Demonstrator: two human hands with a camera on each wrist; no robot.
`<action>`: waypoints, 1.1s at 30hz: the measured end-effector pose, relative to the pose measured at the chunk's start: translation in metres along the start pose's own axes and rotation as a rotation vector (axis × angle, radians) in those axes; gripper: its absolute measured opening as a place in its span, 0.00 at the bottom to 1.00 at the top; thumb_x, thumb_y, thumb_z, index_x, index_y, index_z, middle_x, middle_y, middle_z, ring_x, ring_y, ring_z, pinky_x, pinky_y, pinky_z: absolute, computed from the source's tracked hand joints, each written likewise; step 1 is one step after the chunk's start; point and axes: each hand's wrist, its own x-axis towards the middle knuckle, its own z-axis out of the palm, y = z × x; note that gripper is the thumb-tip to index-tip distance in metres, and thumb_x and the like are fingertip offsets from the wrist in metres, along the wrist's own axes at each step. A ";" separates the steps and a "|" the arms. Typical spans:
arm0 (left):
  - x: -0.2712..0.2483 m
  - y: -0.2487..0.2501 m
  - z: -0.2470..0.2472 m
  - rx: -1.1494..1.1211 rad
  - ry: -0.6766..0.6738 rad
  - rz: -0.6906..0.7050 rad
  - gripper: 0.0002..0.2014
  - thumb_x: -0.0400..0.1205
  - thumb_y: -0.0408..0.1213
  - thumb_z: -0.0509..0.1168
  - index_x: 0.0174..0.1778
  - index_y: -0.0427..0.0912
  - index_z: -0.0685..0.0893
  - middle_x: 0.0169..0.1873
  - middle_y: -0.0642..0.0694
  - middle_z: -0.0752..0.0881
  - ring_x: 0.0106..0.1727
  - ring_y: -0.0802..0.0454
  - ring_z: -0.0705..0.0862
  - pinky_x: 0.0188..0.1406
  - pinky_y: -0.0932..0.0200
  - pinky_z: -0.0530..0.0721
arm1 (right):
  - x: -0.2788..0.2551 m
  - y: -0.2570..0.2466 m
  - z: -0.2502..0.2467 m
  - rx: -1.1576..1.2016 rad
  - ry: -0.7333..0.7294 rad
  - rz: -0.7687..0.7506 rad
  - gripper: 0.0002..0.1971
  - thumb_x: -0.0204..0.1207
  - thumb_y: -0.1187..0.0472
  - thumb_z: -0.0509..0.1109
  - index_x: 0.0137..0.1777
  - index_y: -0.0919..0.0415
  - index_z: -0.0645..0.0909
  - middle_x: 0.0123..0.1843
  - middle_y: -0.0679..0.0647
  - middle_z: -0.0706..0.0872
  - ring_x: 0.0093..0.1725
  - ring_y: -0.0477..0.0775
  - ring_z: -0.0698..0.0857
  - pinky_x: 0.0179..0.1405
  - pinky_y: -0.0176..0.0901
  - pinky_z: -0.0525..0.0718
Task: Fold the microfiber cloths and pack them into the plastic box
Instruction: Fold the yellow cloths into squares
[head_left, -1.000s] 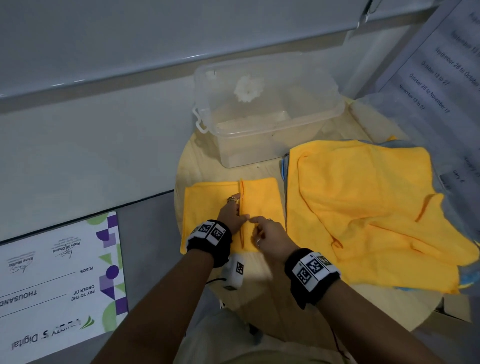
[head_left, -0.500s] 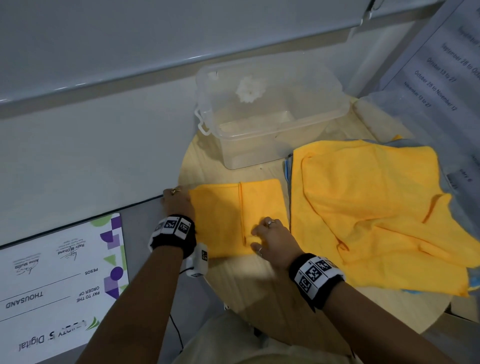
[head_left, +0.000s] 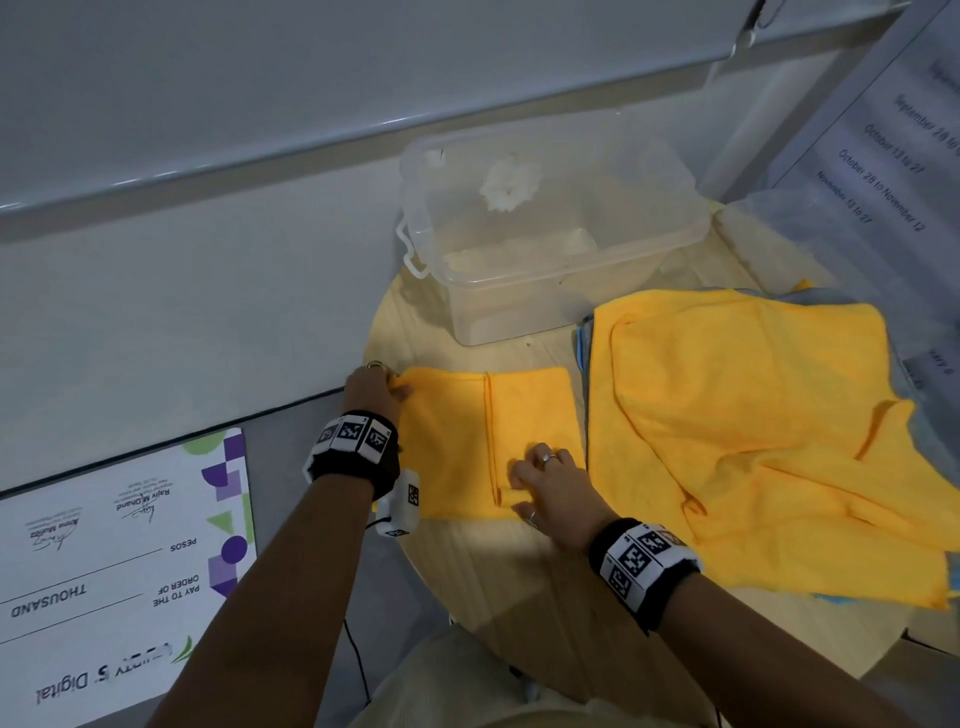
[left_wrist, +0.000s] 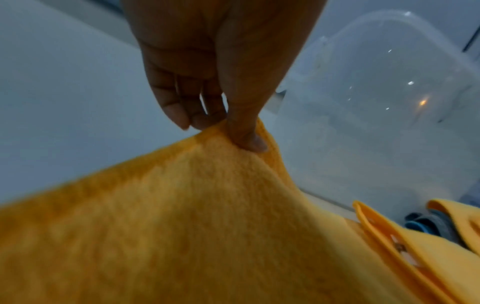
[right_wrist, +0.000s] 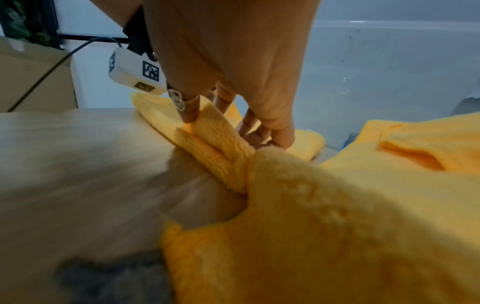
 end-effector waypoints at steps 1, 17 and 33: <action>-0.001 0.002 -0.004 -0.020 0.032 0.015 0.17 0.79 0.41 0.69 0.56 0.31 0.82 0.55 0.33 0.85 0.57 0.35 0.83 0.56 0.49 0.79 | -0.001 0.002 0.002 0.023 0.019 -0.008 0.16 0.77 0.51 0.65 0.63 0.52 0.72 0.67 0.54 0.69 0.62 0.58 0.70 0.55 0.51 0.77; 0.004 0.005 0.002 0.014 -0.003 0.017 0.23 0.82 0.33 0.64 0.73 0.38 0.69 0.70 0.34 0.73 0.70 0.35 0.73 0.65 0.44 0.76 | -0.013 0.014 0.002 0.391 0.391 0.317 0.24 0.77 0.44 0.59 0.67 0.59 0.76 0.69 0.61 0.74 0.67 0.62 0.71 0.63 0.51 0.71; -0.088 0.041 0.050 -0.599 -0.312 0.220 0.32 0.85 0.57 0.41 0.66 0.39 0.80 0.56 0.40 0.81 0.55 0.43 0.81 0.56 0.51 0.80 | 0.009 -0.018 -0.036 0.720 0.197 0.131 0.20 0.67 0.51 0.72 0.51 0.66 0.78 0.57 0.57 0.75 0.61 0.58 0.76 0.61 0.47 0.76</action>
